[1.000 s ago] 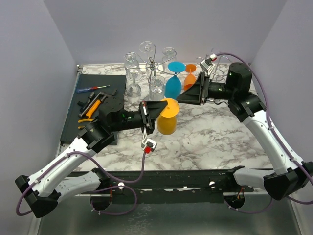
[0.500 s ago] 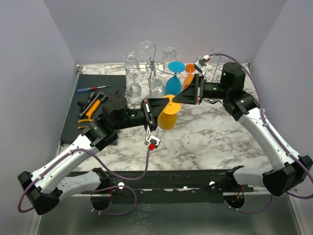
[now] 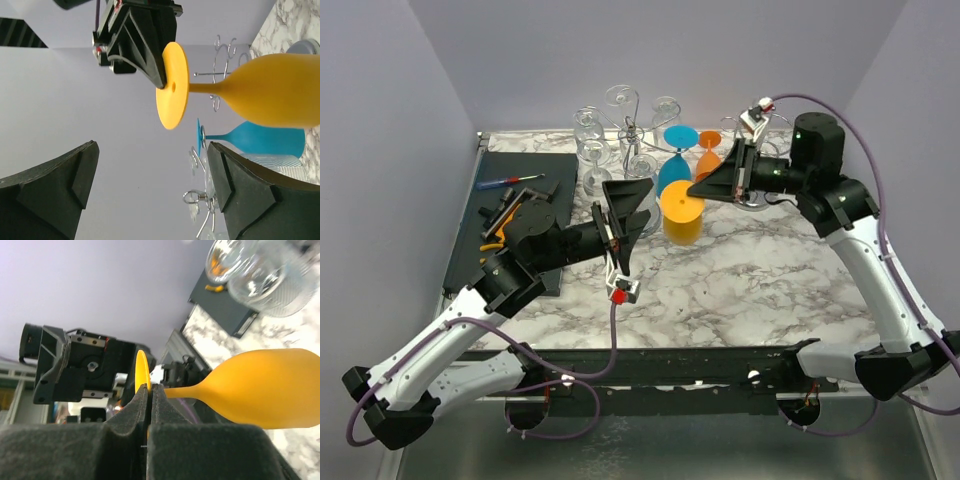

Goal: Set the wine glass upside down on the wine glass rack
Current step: Turn the wine glass upside down at the wine rack.

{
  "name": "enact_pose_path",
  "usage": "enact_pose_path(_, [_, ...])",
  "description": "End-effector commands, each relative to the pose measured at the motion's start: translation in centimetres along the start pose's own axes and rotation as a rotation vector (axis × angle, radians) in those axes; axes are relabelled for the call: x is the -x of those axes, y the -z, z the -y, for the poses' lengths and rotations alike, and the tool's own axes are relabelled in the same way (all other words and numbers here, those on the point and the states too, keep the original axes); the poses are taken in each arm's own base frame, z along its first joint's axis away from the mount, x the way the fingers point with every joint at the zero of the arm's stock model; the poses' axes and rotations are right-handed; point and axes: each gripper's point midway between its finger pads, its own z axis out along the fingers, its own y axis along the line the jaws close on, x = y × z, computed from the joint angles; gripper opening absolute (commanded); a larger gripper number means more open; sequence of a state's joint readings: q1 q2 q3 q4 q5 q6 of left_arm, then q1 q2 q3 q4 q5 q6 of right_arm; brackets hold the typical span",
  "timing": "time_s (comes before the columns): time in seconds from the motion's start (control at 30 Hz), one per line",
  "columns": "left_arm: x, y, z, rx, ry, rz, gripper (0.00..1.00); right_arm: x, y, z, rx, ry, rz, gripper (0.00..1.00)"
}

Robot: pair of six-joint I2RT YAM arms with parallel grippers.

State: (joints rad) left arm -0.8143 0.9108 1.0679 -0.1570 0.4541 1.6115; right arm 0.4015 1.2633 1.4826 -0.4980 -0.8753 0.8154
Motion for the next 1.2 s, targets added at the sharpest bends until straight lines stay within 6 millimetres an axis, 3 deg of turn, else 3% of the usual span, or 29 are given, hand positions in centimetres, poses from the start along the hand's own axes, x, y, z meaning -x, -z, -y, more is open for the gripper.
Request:
enact_pose_path(0.0, [0.1, 1.8, -2.4, 0.079, 0.134, -0.038, 0.99, 3.0, 2.8, 1.5, -0.118, 0.024, 0.11, 0.0])
enact_pose_path(0.1, [-0.2, 2.4, -2.4, 0.082, 0.216, -0.07, 0.99, 5.0, 4.2, 2.5, -0.135, 0.012, 0.166, 0.0])
enact_pose_path(0.4, [-1.7, 3.5, -3.3, 0.116, 0.51, -0.178, 0.99, 10.1, 6.1, 5.8, -0.18, 0.004, 0.313, 0.0])
enact_pose_path(0.57, [-1.8, 3.7, -3.4, 0.122, 0.626, -0.197, 0.99, 12.1, 10.2, 8.6, -0.231, -0.055, 0.42, 0.0])
enact_pose_path(0.97, [-1.7, 3.8, -3.0, 0.114, 0.775, -0.218, 0.99, 11.6, 14.6, 14.2, -0.263, -0.207, 0.543, 0.0])
enact_pose_path(1.17, [-1.9, 3.8, -3.2, 0.121, 0.823, -0.233, 0.99, 12.0, 14.9, 16.1, -0.238, -0.201, 0.578, 0.0])
